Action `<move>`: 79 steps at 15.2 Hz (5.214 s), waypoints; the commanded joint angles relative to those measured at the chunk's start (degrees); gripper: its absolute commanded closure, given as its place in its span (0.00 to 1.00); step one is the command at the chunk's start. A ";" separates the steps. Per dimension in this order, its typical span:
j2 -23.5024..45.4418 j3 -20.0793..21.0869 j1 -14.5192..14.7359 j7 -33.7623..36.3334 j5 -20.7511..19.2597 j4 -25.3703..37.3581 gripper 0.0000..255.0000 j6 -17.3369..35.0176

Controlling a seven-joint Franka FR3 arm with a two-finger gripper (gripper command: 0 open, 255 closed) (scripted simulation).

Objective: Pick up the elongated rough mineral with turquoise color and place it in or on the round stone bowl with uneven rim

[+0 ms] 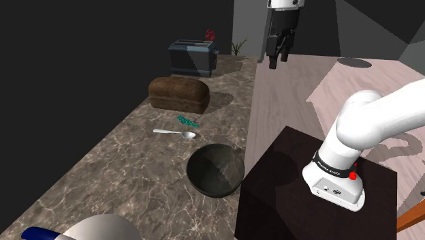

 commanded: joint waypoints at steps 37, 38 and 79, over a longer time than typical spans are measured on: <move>63.56 15.19 8.72 17.99 -12.59 27.09 0.00 39.21; 63.92 15.11 8.74 18.10 -12.76 26.77 0.00 39.86; 70.26 11.65 9.86 33.60 -10.81 30.83 0.00 43.55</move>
